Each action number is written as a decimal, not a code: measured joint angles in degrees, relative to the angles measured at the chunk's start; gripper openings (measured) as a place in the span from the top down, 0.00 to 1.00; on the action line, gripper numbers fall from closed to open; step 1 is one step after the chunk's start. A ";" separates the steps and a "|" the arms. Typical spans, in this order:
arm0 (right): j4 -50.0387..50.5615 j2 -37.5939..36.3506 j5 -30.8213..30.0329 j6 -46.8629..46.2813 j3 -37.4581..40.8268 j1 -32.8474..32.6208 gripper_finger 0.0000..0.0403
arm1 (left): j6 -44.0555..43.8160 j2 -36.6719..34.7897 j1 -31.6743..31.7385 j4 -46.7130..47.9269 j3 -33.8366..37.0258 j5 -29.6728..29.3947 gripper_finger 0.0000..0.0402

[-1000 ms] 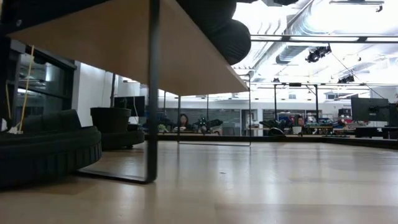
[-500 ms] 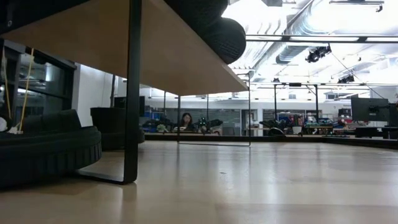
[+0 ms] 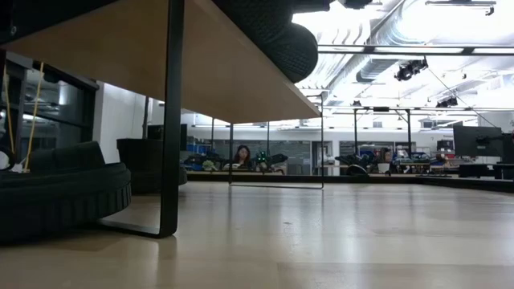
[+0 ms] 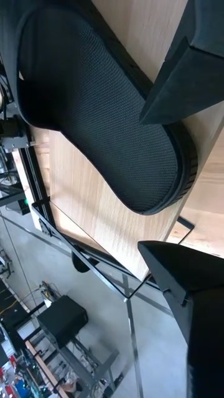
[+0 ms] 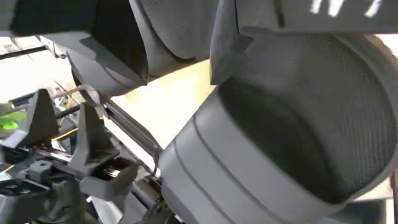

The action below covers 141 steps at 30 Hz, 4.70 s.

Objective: Pick and place slides into the shelf
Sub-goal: Adjust the black slides on the shelf

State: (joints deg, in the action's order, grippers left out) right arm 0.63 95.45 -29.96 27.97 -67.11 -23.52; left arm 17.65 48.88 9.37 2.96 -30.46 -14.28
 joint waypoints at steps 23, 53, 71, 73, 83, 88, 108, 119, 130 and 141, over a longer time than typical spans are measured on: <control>11.27 -6.00 -5.53 -5.49 1.53 1.20 0.60 | 0.00 0.00 -0.02 0.02 0.00 0.00 0.25; 13.30 -5.98 -6.42 -6.91 2.32 2.53 0.95 | 0.00 0.00 -0.02 -0.02 0.00 0.02 0.25; 13.02 -6.89 -2.42 1.04 2.38 3.36 1.00 | -0.13 0.00 0.00 -0.02 0.00 0.02 0.25; 13.28 -8.15 1.12 1.55 2.42 4.14 1.00 | -0.13 0.00 0.00 -0.02 0.00 0.01 0.25; 11.95 -13.42 14.66 8.43 2.43 7.28 1.00 | -0.13 0.00 0.00 0.00 0.00 0.01 0.25; 12.49 -12.99 16.64 7.24 2.40 9.12 1.00 | -0.13 0.02 0.00 0.04 0.00 0.02 0.25; 12.83 -12.89 14.67 -3.78 2.38 8.13 0.76 | -0.13 0.02 0.00 0.00 0.00 -0.33 0.25; 14.62 -12.89 6.49 -2.47 2.36 6.70 0.57 | -0.02 0.02 0.00 0.02 0.00 -0.44 0.25; 16.20 -11.97 1.65 -2.72 2.32 4.01 0.53 | 0.02 0.02 0.00 0.10 0.00 -0.44 0.25; 18.02 -11.69 -3.42 -8.01 2.32 -2.67 0.53 | 0.02 0.02 0.00 0.17 0.00 -0.44 0.25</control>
State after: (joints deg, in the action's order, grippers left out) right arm 18.65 83.76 -33.38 19.96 -64.79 -26.19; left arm 17.67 48.90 9.37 3.14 -30.46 -14.72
